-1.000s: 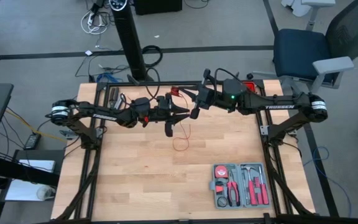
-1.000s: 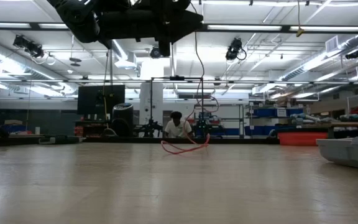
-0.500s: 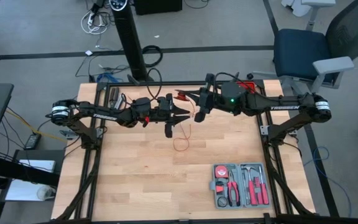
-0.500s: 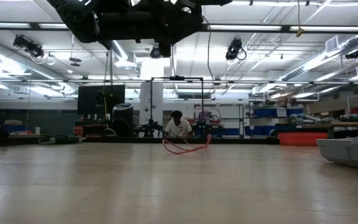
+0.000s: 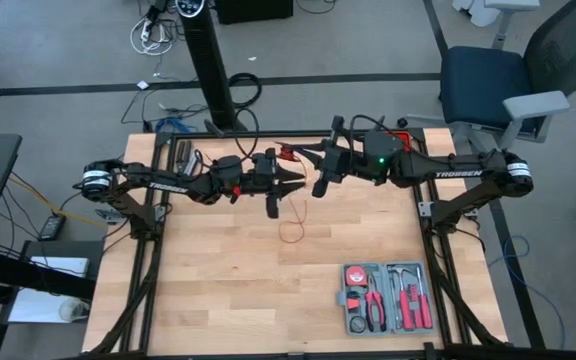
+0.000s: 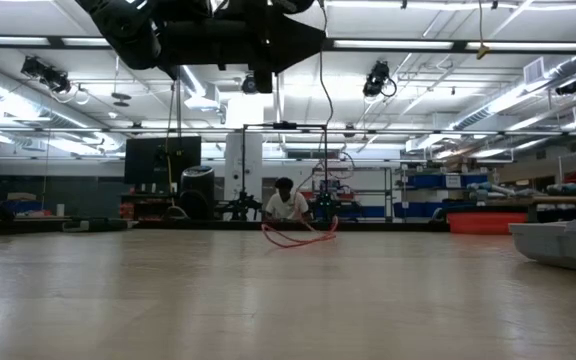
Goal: Coil cords
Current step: Coil the wire
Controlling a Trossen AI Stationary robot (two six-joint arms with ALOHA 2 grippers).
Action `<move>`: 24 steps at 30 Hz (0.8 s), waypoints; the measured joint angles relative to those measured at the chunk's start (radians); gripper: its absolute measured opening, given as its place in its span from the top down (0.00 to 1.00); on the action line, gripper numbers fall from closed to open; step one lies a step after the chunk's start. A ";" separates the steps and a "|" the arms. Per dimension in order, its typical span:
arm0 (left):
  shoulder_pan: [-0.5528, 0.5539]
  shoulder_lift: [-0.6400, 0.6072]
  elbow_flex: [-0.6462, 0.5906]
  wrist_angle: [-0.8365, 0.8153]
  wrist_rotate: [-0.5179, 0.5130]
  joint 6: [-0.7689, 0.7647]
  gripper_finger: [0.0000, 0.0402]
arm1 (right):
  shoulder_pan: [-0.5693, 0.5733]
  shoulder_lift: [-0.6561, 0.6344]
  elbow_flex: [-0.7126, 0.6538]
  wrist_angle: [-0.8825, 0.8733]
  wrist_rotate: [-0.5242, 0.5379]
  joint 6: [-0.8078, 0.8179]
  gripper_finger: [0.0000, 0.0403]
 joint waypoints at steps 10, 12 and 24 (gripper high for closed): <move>-0.001 0.000 0.000 0.001 0.026 -0.016 0.75 | 0.000 0.000 0.000 0.060 -0.027 0.017 1.00; -0.001 0.000 0.000 0.000 0.021 -0.006 0.75 | 0.001 0.000 0.000 0.074 -0.031 0.017 1.00; 0.001 0.000 0.027 -0.154 -0.008 0.087 0.99 | 0.013 -0.023 0.000 -0.025 0.009 0.003 1.00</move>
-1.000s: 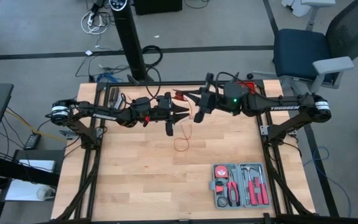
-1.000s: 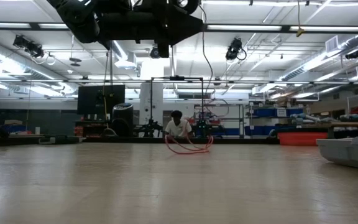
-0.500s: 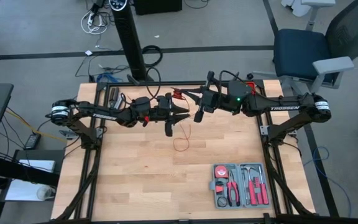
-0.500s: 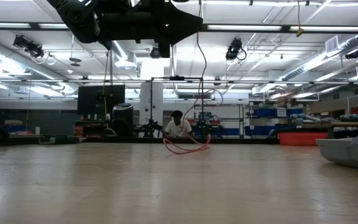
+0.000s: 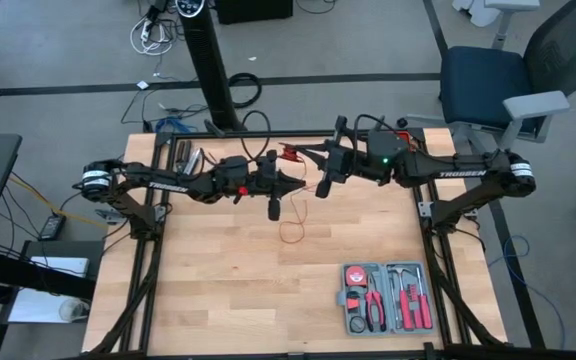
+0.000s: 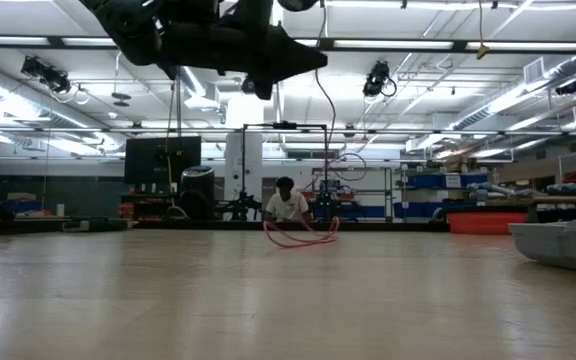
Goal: Coil cords
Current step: Coil the wire
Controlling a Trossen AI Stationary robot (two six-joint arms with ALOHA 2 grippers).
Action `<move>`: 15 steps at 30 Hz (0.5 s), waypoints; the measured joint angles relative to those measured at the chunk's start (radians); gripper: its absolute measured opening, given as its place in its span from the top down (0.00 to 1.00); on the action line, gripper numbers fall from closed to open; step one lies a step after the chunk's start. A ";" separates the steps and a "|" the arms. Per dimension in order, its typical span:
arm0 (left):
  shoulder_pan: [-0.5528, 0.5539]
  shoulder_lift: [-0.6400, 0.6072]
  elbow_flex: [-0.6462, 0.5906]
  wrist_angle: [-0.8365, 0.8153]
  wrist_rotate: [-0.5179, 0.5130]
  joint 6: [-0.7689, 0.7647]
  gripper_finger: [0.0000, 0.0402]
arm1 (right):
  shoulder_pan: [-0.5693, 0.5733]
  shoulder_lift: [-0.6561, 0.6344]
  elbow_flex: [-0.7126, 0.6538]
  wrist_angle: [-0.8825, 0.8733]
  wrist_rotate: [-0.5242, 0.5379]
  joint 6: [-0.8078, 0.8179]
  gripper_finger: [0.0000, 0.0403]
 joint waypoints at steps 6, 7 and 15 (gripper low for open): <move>0.036 -0.051 0.000 -0.141 -0.001 0.001 1.00 | 0.012 -0.070 0.000 -0.195 0.003 0.077 1.00; 0.044 -0.065 0.000 -0.171 -0.001 0.001 1.00 | 0.014 -0.080 0.000 -0.223 0.003 0.088 1.00; 0.079 -0.115 0.002 -0.294 -0.013 0.024 1.00 | 0.041 -0.113 0.000 -0.290 -0.009 0.145 1.00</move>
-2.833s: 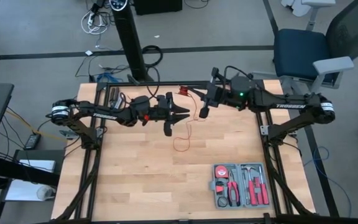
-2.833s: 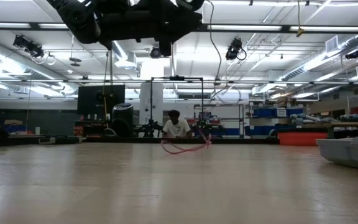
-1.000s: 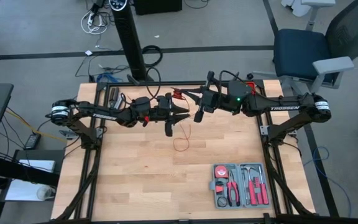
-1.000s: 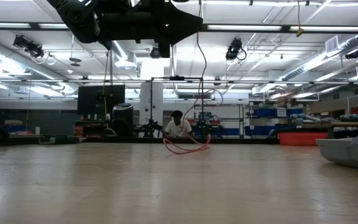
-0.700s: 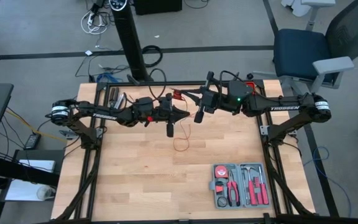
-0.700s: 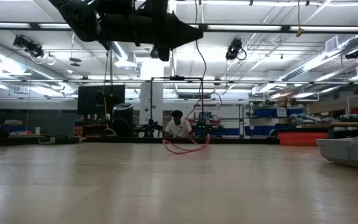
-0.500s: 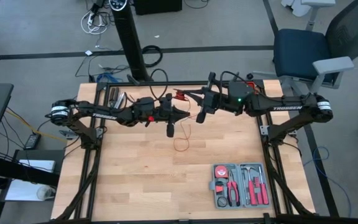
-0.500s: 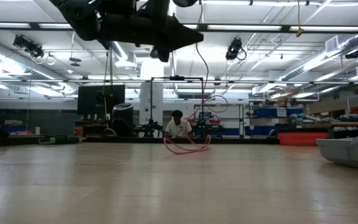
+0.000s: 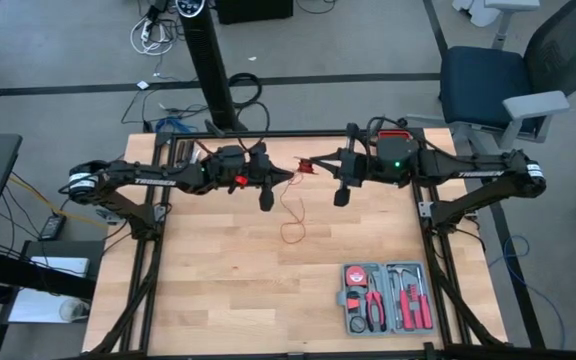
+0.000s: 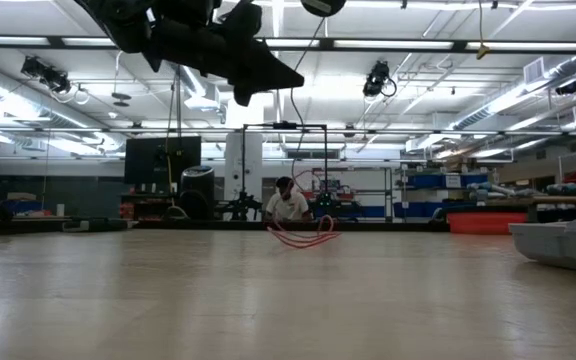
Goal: Coil cords
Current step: Coil the wire
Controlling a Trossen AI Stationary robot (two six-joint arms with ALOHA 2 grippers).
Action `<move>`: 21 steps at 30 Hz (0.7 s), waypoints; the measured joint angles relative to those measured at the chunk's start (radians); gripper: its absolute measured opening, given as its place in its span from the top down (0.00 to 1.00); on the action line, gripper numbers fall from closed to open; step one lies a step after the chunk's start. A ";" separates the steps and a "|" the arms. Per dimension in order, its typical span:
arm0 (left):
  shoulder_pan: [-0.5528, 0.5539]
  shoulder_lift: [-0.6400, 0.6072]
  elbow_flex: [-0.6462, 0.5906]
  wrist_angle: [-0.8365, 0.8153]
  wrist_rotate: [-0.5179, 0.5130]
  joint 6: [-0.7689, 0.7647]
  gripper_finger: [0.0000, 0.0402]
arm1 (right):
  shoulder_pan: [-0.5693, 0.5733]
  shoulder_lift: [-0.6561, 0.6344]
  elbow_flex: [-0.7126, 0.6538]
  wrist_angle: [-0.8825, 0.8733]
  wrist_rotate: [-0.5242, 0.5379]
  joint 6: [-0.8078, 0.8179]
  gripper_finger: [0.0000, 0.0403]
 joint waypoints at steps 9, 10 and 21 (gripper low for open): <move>0.001 -0.043 -0.001 -0.043 0.038 -0.075 1.00 | 0.001 0.022 0.000 -0.259 -0.003 0.027 1.00; 0.001 -0.043 0.007 -0.039 0.038 -0.087 1.00 | -0.001 0.032 0.000 -0.263 -0.004 0.028 1.00; -0.039 -0.041 0.049 -0.045 0.045 -0.161 1.00 | -0.017 0.172 0.000 -0.211 0.178 0.020 1.00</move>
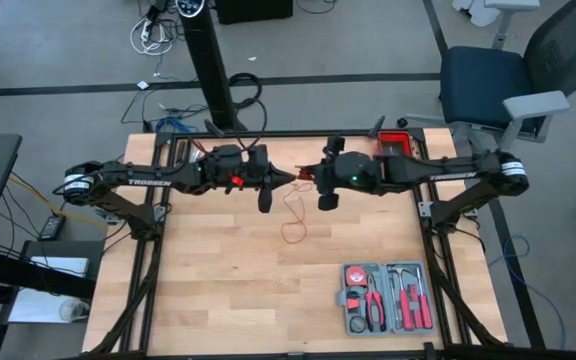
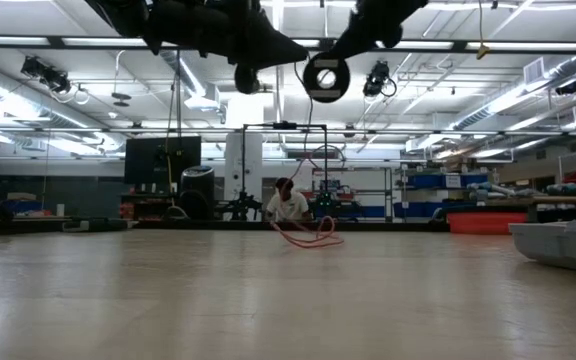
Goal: Coil cords
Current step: Coil the wire
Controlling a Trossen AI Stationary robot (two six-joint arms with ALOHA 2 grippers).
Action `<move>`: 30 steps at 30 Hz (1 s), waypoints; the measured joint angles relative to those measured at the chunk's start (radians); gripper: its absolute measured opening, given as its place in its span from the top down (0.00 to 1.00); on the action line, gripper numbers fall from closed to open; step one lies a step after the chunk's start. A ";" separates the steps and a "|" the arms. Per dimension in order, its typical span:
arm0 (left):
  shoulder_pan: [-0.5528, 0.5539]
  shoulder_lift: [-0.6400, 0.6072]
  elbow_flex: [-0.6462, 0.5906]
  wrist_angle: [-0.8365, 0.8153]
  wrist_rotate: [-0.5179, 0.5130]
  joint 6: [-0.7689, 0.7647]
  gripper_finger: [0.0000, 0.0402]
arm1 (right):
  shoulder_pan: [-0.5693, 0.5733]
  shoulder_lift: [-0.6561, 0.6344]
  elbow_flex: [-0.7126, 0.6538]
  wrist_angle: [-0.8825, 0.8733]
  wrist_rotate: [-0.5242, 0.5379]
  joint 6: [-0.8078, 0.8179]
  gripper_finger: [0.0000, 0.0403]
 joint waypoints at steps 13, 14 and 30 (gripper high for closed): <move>-0.044 0.002 0.003 0.052 -0.121 -0.020 1.00 | -0.008 0.145 0.000 0.392 0.151 -0.023 1.00; -0.045 0.002 0.003 0.054 -0.122 -0.019 1.00 | -0.012 0.146 0.000 0.403 0.149 -0.022 1.00; -0.054 -0.001 0.003 0.054 -0.256 0.063 1.00 | 0.005 0.117 -0.001 0.559 0.061 0.024 1.00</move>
